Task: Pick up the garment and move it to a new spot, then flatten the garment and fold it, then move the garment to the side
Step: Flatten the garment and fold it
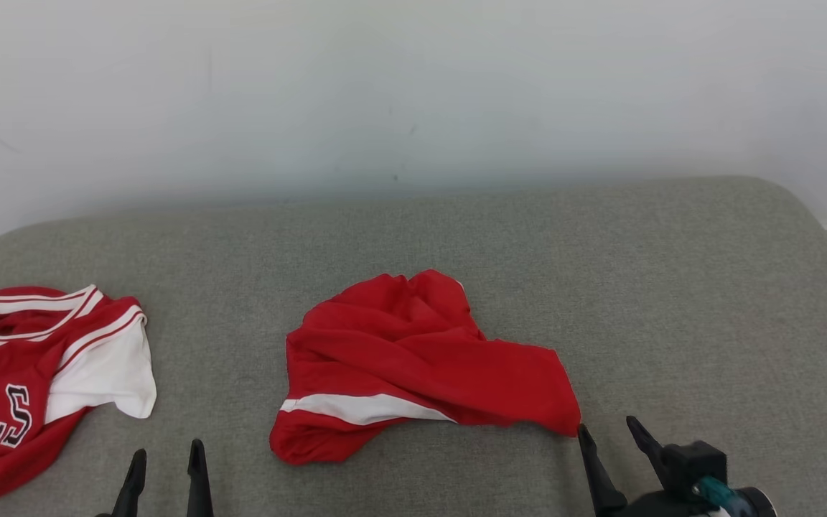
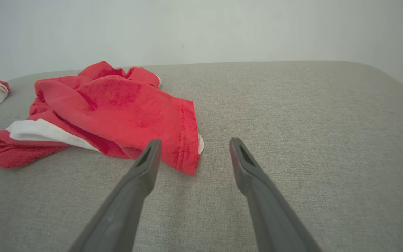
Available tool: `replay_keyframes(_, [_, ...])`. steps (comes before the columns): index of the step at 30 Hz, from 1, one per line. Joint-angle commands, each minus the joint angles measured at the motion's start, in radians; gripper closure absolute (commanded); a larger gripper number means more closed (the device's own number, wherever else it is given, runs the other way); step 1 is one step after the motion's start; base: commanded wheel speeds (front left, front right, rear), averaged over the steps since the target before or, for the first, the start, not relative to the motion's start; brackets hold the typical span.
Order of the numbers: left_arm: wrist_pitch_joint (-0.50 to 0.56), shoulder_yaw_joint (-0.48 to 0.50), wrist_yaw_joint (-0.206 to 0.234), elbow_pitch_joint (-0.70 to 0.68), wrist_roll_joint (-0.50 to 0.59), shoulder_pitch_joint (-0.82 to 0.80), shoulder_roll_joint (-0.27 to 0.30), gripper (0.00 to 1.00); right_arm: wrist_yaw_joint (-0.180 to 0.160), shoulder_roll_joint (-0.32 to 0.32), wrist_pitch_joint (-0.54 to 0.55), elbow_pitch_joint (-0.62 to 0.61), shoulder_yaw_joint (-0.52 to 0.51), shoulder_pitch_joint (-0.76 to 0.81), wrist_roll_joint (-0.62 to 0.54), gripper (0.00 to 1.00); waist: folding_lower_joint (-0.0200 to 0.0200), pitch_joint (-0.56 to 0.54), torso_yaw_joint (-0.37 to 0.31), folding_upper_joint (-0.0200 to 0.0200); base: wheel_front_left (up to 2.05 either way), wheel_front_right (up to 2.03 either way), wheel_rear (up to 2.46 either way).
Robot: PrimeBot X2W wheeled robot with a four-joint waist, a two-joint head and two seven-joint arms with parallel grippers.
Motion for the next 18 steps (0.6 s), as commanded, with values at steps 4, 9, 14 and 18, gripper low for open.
replay_keyframes(4, [-0.001, 0.000, -0.007, -0.003, 0.006, -0.019, -0.005, 0.00, -0.003, -0.001, 0.072, 0.079, 0.007, -0.070, -0.041, 0.00, 0.0001, 0.023, 0.014, 0.0000, 0.00, 0.00, 0.00])
replay_keyframes(9, [-0.001, 0.001, -0.009, 0.000, 0.009, -0.027, -0.007, 0.00, -0.003, -0.001, 0.107, 0.198, 0.021, -0.138, -0.028, 0.00, 0.0001, 0.041, 0.029, 0.0000, 0.00, 0.00, 0.00])
replay_keyframes(14, [-0.001, 0.004, -0.015, -0.004, 0.011, -0.043, -0.009, 0.00, -0.003, -0.001, 0.074, 0.304, 0.047, -0.202, -0.027, 0.00, 0.0001, 0.074, 0.046, 0.0000, 0.00, 0.00, 0.00])
replay_keyframes(18, [-0.001, 0.011, -0.018, -0.004, 0.018, -0.056, -0.009, 0.00, -0.003, -0.001, 0.021, 0.384, 0.089, -0.266, -0.023, 0.51, 0.0001, 0.096, 0.052, 0.0000, 0.00, 0.00, 0.00])
